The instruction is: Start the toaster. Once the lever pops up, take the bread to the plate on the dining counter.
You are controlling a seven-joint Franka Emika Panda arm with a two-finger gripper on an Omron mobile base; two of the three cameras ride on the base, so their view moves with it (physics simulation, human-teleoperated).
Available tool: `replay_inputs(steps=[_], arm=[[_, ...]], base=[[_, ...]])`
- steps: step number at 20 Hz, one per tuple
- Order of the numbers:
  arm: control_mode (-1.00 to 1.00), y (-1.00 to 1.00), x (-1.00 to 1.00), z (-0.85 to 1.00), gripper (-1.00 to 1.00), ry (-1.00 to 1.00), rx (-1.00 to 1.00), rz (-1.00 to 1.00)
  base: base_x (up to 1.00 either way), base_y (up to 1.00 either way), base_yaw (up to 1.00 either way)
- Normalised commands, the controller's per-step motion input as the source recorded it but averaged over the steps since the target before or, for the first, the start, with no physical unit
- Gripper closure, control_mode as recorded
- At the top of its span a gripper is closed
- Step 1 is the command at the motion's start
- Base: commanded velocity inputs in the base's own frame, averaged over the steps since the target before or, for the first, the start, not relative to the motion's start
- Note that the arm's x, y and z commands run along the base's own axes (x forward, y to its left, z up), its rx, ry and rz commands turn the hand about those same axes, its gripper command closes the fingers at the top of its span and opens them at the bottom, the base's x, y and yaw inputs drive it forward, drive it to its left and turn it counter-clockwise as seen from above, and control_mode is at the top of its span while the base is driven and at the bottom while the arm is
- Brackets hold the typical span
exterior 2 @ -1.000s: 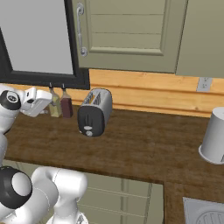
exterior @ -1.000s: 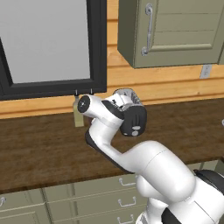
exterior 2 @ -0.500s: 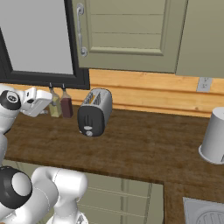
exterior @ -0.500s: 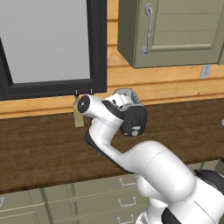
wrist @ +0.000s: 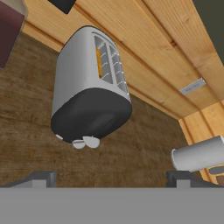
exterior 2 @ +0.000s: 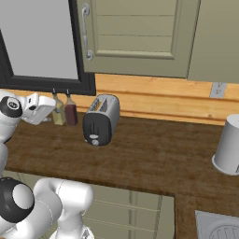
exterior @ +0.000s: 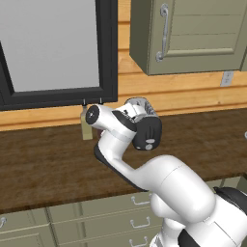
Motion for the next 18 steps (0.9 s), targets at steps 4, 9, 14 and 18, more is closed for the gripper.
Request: replay_inputs(steps=[4, 9, 14, 18], arm=[[-1.00, 0.00, 0.00, 0.00, -1.00, 0.00, 0.00, 0.00], [-1.00, 0.00, 0.00, 0.00, -1.00, 0.00, 0.00, 0.00], [-1.00, 0.00, 0.00, 0.00, -1.00, 0.00, 0.00, 0.00], [-1.00, 0.00, 0.00, 0.00, -1.00, 0.00, 0.00, 0.00]], base=[[0.00, 0.00, 0.00], [0.00, 0.00, 0.00], [0.00, 0.00, 0.00], [0.00, 0.00, 0.00]])
